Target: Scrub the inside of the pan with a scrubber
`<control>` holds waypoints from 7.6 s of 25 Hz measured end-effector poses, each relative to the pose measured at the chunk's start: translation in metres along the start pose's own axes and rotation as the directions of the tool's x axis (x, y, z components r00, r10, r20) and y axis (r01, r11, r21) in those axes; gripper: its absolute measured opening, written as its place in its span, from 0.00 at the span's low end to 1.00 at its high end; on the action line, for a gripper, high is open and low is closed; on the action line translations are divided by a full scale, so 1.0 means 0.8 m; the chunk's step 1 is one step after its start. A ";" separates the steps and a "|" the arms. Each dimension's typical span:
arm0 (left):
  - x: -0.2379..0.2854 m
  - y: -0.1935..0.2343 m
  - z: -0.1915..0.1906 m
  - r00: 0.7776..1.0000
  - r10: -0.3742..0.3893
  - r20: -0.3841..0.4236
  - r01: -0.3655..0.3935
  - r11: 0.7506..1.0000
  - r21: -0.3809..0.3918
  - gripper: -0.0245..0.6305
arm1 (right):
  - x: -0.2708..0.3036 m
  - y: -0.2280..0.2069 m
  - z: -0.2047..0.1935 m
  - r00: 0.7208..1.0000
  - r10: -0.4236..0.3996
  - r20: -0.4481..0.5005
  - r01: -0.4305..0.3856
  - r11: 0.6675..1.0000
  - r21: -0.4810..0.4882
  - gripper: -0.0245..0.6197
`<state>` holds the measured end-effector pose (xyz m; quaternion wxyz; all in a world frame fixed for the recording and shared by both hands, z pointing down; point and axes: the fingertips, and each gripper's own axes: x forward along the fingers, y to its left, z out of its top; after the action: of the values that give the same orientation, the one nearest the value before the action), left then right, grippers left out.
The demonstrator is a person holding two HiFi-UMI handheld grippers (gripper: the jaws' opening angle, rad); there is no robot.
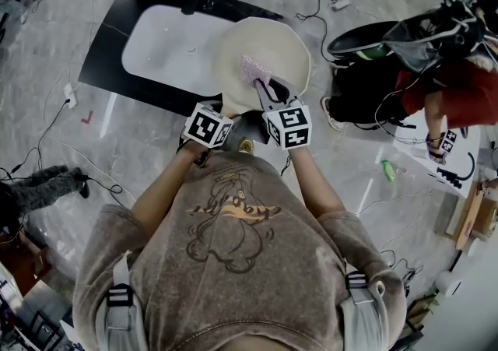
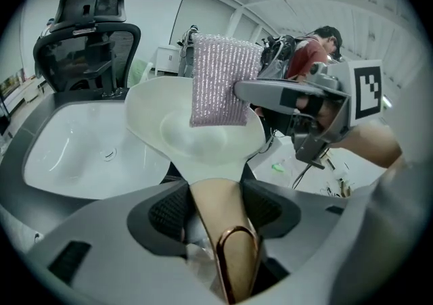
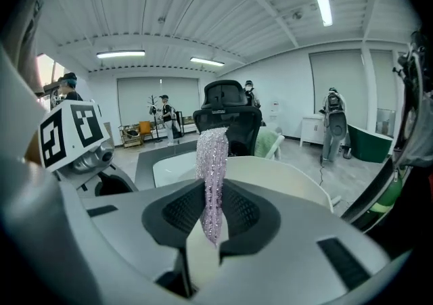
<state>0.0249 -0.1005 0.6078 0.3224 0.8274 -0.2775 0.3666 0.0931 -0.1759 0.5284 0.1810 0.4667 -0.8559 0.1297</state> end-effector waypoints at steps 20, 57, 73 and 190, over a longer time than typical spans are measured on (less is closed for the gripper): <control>0.000 0.004 -0.003 0.999 -0.020 -0.042 0.021 1.000 0.010 0.44 | 0.101 0.033 -0.043 0.946 0.177 -0.272 -0.225 0.961 -0.159 0.17; -0.005 0.002 -0.004 0.995 -0.071 -0.074 0.076 0.995 0.057 0.44 | 0.230 -0.073 -0.038 0.926 -0.012 -0.378 -0.053 0.985 -0.162 0.17; -0.006 0.003 -0.007 0.996 -0.050 -0.074 0.051 0.999 0.015 0.43 | 0.192 -0.182 -0.033 0.891 -0.260 -0.372 0.181 0.955 -0.234 0.17; -0.003 0.004 -0.004 0.992 -0.047 -0.115 0.048 0.999 0.010 0.43 | 0.079 -0.177 -0.150 0.310 -0.281 -0.908 -0.308 0.874 -0.376 0.18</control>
<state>0.0201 -0.0998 0.6083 0.3412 0.8133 -0.2365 0.4076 0.2039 -0.2517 0.6714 0.7578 0.2302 -0.5889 0.1610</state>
